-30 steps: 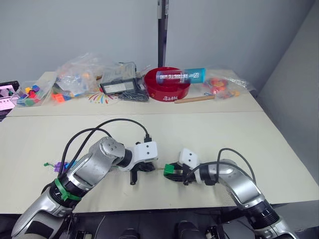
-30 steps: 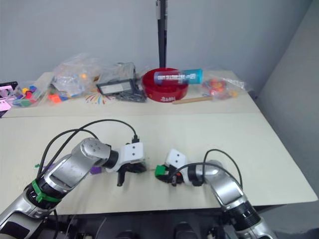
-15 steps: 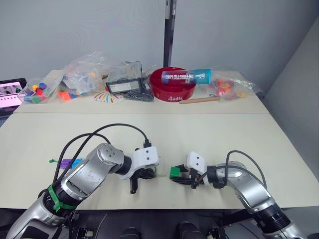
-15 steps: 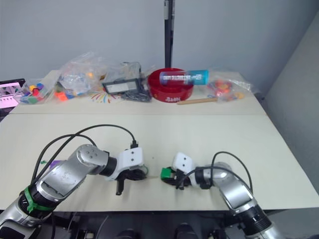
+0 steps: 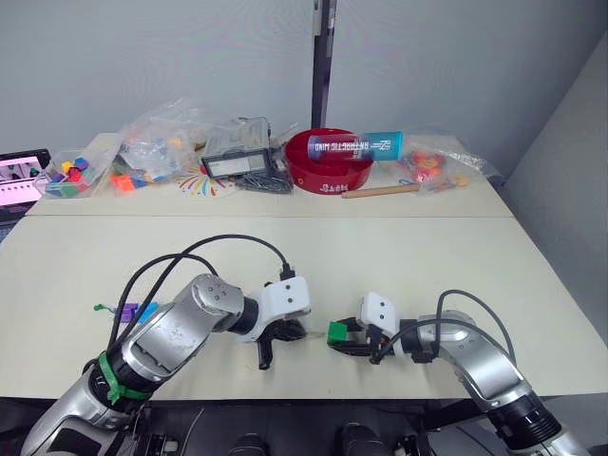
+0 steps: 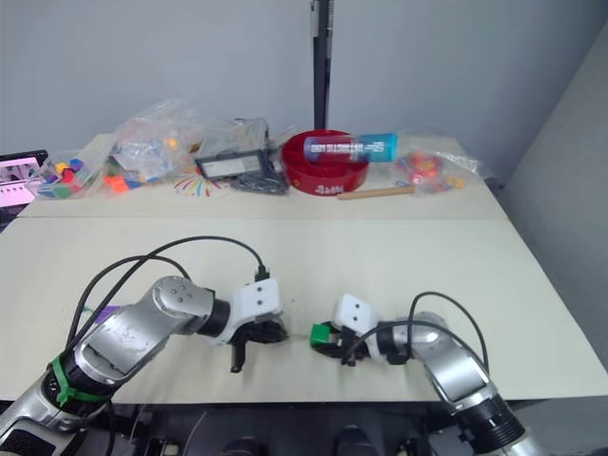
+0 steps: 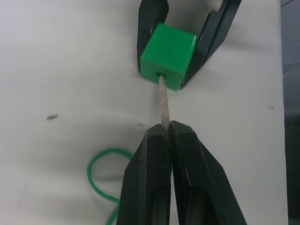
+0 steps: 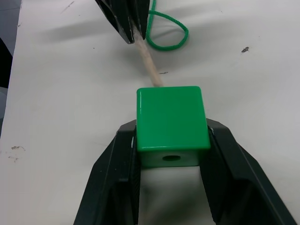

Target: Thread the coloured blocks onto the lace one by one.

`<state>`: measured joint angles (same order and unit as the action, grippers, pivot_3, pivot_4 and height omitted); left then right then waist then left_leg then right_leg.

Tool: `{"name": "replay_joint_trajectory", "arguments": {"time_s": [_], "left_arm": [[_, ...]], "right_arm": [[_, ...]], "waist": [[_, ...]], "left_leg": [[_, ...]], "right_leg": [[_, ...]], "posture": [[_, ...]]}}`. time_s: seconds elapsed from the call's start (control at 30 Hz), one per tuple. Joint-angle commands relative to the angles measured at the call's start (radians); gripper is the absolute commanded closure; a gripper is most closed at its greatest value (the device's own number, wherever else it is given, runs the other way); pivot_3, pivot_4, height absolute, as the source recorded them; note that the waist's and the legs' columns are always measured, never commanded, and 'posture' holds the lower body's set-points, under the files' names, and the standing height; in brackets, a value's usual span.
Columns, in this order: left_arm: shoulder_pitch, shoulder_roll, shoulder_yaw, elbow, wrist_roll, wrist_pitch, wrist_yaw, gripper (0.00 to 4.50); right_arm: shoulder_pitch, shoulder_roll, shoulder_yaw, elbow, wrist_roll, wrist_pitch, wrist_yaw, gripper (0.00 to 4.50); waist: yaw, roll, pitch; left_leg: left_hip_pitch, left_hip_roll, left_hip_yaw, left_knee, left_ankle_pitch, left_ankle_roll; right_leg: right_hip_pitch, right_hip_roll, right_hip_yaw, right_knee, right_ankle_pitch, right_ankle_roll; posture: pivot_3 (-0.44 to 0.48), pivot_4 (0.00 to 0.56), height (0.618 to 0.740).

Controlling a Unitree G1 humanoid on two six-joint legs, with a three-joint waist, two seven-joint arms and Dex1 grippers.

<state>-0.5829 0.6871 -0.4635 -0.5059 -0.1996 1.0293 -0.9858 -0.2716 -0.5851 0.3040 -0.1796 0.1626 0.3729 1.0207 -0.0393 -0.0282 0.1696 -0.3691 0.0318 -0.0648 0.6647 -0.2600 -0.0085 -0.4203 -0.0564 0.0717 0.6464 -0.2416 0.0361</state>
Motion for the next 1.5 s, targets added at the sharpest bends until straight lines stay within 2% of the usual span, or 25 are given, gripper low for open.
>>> {"name": "replay_joint_trajectory", "arguments": {"time_s": [0.03, 0.37, 0.73, 1.1, 1.5], "left_arm": [[-0.020, 0.001, -0.001, -0.014, -0.014, -0.002, 0.013, 4.50], [-0.028, 0.006, -0.011, -0.001, -0.016, -0.010, 0.020, 4.50], [-0.038, -0.033, -0.025, 0.018, -0.015, -0.030, 0.030, 4.50], [-0.042, -0.130, -0.057, 0.112, 0.003, -0.108, 0.046, 4.50], [-0.057, -0.125, -0.030, 0.121, 0.007, -0.119, 0.045, 4.50]], "right_arm": [[0.020, -0.010, 0.029, 0.002, -0.013, 0.020, 0.007, 3.31], [0.018, -0.010, 0.026, -0.011, -0.006, 0.028, 0.007, 3.31], [0.005, 0.007, 0.034, -0.023, -0.004, 0.045, 0.000, 3.31], [-0.015, 0.048, 0.054, -0.068, -0.001, 0.084, -0.010, 3.31], [0.013, 0.038, 0.056, -0.064, 0.003, 0.070, -0.003, 3.31]], "waist": [[0.000, 0.000, 0.000], [0.000, 0.000, 0.000], [0.000, 0.000, 0.000], [0.003, 0.000, 0.000], [0.004, 0.000, 0.000]], "left_leg": [[0.000, 0.000, 0.000, 0.000, 0.000, 0.000], [0.000, 0.000, 0.000, 0.000, 0.000, 0.000], [0.000, 0.000, 0.000, 0.000, 0.000, 0.000], [0.001, 0.000, 0.000, 0.003, 0.000, 0.000], [0.001, 0.000, 0.000, 0.004, 0.000, 0.000]], "right_leg": [[0.000, 0.000, 0.000, 0.000, 0.000, 0.000], [0.000, 0.000, 0.000, 0.000, 0.000, 0.000], [0.000, 0.000, 0.000, 0.000, 0.000, 0.000], [0.002, 0.000, 0.000, 0.001, 0.000, 0.000], [0.002, 0.000, 0.000, 0.001, 0.001, 0.000]], "posture": [[0.000, 0.150, 0.731], [0.000, 0.150, 0.731], [0.000, 0.150, 0.731], [0.000, 0.150, 0.731], [0.000, 0.150, 0.731]]}}
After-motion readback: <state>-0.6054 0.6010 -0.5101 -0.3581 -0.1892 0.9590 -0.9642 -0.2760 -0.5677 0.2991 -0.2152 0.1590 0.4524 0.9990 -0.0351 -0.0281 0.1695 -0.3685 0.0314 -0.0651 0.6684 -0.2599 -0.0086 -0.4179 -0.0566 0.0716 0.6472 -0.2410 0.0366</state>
